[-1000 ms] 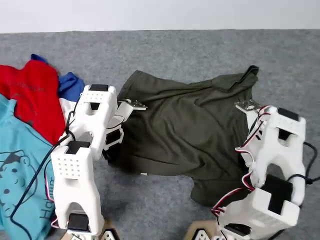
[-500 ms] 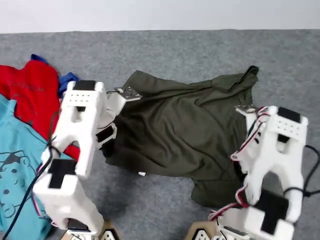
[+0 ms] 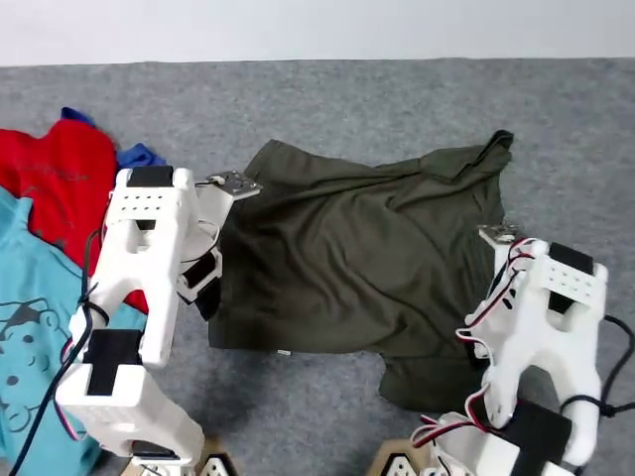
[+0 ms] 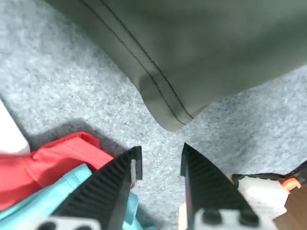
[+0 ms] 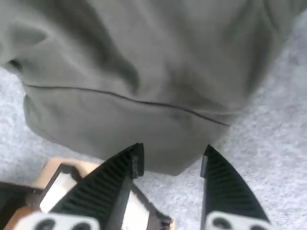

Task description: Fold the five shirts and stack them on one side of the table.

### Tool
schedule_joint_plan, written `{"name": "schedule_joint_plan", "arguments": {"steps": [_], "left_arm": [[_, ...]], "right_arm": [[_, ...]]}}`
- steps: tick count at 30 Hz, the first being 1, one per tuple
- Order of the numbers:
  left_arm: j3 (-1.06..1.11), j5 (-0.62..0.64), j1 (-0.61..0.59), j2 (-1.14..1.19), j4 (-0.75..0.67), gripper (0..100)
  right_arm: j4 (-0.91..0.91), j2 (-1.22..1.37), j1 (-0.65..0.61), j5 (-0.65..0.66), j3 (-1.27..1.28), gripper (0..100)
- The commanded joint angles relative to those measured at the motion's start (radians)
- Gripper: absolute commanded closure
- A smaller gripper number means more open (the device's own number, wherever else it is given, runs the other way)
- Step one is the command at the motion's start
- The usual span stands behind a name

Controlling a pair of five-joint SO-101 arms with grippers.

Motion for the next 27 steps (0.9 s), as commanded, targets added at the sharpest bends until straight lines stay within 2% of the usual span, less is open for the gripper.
{"name": "schedule_joint_plan", "arguments": {"steps": [1,6,13,20,27], "left_arm": [[-0.001,0.035,-0.005,-0.049,0.012,85],[-0.001,0.049,-0.006,-0.051,0.012,85],[-0.001,0.049,-0.006,-0.044,0.012,85],[0.001,0.049,-0.006,-0.044,0.012,85],[0.001,0.049,-0.006,-0.044,0.012,85]], "right_arm": [[-0.067,-0.008,0.019,-0.009,-0.02,78.9],[-0.148,0.084,0.019,-0.035,-0.021,78.9],[-0.162,0.153,0.021,-0.06,-0.031,78.8],[-0.05,0.151,0.024,-0.098,-0.121,78.9],[-0.008,0.159,0.088,-0.091,-0.192,78.9]]}}
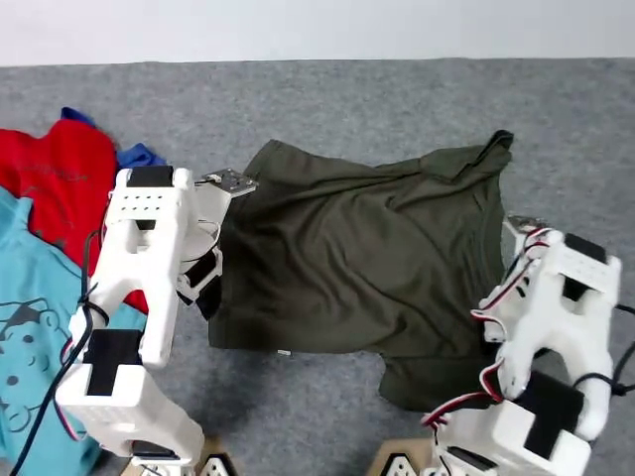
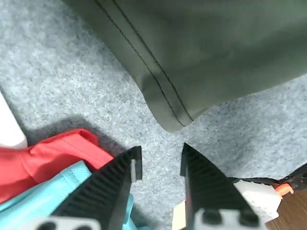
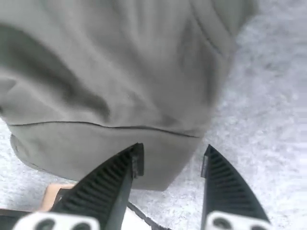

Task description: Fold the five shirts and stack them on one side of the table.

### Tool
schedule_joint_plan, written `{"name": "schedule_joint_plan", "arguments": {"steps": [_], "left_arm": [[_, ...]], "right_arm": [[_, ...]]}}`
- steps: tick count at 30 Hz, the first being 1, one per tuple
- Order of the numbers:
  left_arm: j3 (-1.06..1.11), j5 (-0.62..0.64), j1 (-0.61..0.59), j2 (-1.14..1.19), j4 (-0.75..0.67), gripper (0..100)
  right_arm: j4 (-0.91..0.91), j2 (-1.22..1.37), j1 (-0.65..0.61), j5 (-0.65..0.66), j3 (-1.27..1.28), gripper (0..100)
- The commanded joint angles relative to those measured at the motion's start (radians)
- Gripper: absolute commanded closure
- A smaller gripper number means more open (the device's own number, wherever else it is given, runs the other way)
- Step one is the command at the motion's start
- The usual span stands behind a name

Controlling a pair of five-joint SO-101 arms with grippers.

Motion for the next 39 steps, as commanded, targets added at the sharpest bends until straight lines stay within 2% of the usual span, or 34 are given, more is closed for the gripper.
{"name": "schedule_joint_plan", "arguments": {"steps": [1,7,17,20,27,33,39], "left_arm": [[0.001,0.009,-0.006,-0.044,0.012,85],[0.001,0.009,-0.006,-0.044,0.012,85],[0.001,0.009,-0.006,-0.052,0.012,85],[0.001,0.009,-0.006,-0.052,0.012,85],[0.001,0.009,0.002,-0.048,0.011,85],[0.004,0.009,0.021,-0.043,0.011,85],[0.073,0.008,0.164,-0.041,0.009,85]], "right_arm": [[0.008,0.008,0.019,0.011,-0.049,78.9],[-0.053,0.036,-0.015,0.009,-0.005,78.9],[-0.125,0.257,-0.031,-0.034,-0.018,79.0],[-0.125,0.268,-0.031,-0.029,-0.021,85.2],[-0.116,0.159,-0.031,-0.023,-0.038,99.2],[-0.085,0.015,-0.033,0.048,-0.037,98.9],[-0.035,-0.064,-0.084,0.06,-0.035,98.9]]}}
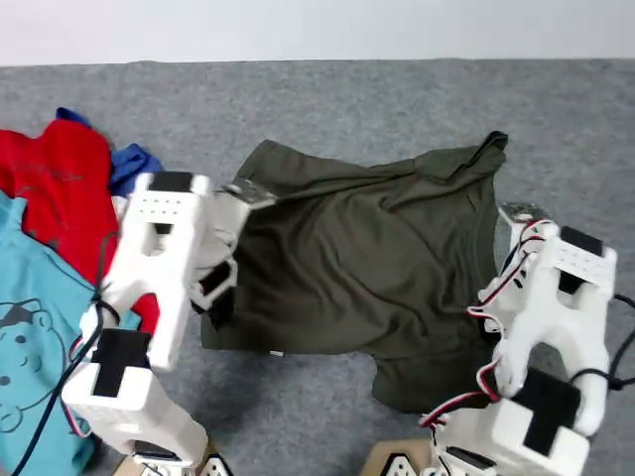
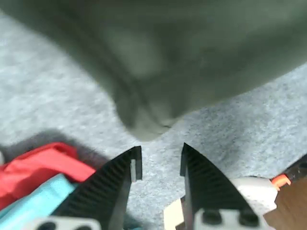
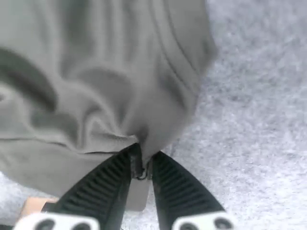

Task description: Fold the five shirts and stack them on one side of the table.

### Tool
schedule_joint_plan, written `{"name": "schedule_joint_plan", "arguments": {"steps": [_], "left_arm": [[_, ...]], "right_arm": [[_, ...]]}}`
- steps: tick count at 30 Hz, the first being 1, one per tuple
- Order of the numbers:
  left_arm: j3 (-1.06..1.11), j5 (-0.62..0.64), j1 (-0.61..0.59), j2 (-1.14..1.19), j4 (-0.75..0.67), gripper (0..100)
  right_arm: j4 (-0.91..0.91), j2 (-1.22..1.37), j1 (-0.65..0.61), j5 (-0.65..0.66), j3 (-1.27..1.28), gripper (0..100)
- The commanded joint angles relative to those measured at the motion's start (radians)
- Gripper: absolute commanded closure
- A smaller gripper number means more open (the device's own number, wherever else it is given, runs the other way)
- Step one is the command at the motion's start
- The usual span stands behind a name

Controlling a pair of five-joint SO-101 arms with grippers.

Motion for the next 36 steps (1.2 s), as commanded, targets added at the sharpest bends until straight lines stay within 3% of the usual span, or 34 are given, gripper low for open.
{"name": "schedule_joint_plan", "arguments": {"steps": [1,9,14,21,36], "left_arm": [[0.019,0.006,0.086,-0.04,0.005,85],[-0.002,0.006,0.094,0.19,-0.109,85],[-0.177,0.006,0.021,0.334,-0.101,85],[-0.466,-0.02,-0.041,0.351,0.012,85],[-0.455,-0.028,-0.04,0.313,0.015,85]], "right_arm": [[0.018,-0.065,-0.03,0.011,-0.017,98.9],[0.05,-0.065,-0.03,0.012,-0.017,98.9],[0.093,-0.071,-0.028,0.012,-0.017,98.9],[0.105,-0.073,-0.031,0.009,-0.017,98.9],[0.148,-0.074,-0.028,0.011,-0.017,98.9]]}}
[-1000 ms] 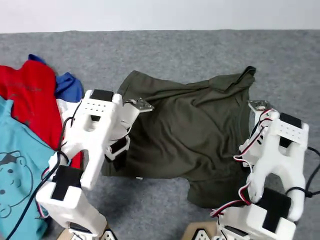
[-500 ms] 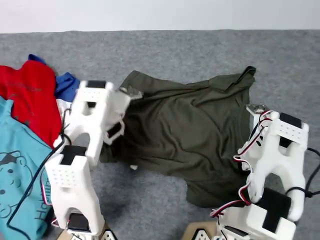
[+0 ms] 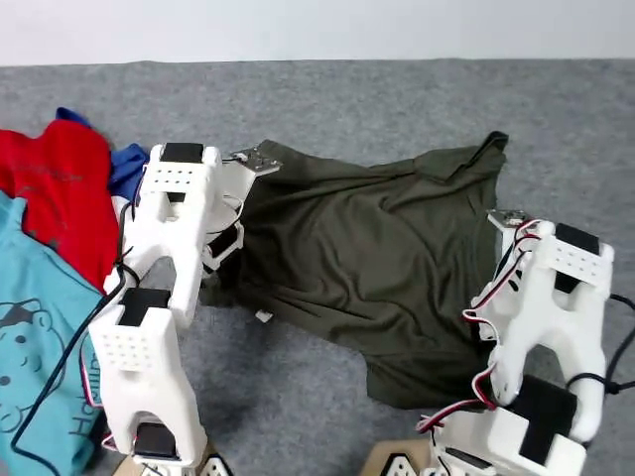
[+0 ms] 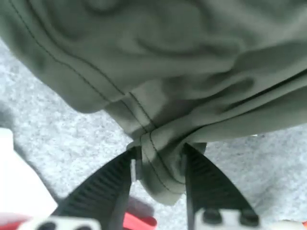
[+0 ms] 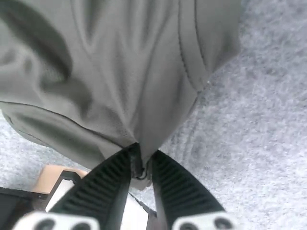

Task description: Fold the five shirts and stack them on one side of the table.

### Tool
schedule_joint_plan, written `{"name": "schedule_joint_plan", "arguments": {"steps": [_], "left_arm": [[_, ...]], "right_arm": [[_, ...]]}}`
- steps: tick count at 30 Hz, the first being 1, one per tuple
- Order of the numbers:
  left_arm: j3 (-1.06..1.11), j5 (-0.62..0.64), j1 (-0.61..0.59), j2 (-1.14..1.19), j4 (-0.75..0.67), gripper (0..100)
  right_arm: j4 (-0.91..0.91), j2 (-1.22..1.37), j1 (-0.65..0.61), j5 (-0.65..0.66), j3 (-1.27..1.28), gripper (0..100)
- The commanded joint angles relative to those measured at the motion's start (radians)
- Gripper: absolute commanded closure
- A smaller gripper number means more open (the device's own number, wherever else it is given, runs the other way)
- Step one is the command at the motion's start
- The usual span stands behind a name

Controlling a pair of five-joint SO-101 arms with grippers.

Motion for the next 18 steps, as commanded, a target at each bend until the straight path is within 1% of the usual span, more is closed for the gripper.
{"name": "schedule_joint_plan", "arguments": {"steps": [1,3,5,10,13,18], "left_arm": [[0.016,-0.008,0.0,-0.069,0.034,85],[0.097,-0.011,0.015,-0.133,0.034,85],[0.205,-0.044,0.026,-0.213,0.034,85],[0.406,-0.089,0.02,-0.381,0.029,85],[0.44,-0.101,0.02,-0.397,0.023,85],[0.44,-0.101,0.025,-0.341,-0.029,85]], "right_arm": [[0.013,-0.044,-0.008,0.009,-0.017,98.9],[0.013,-0.044,-0.008,0.009,-0.017,98.9],[0.013,-0.044,-0.008,0.009,-0.017,98.9],[0.013,-0.044,-0.008,0.009,-0.017,98.9],[0.012,-0.044,-0.013,0.009,-0.017,98.9],[0.012,-0.044,-0.013,0.008,-0.017,98.9]]}}
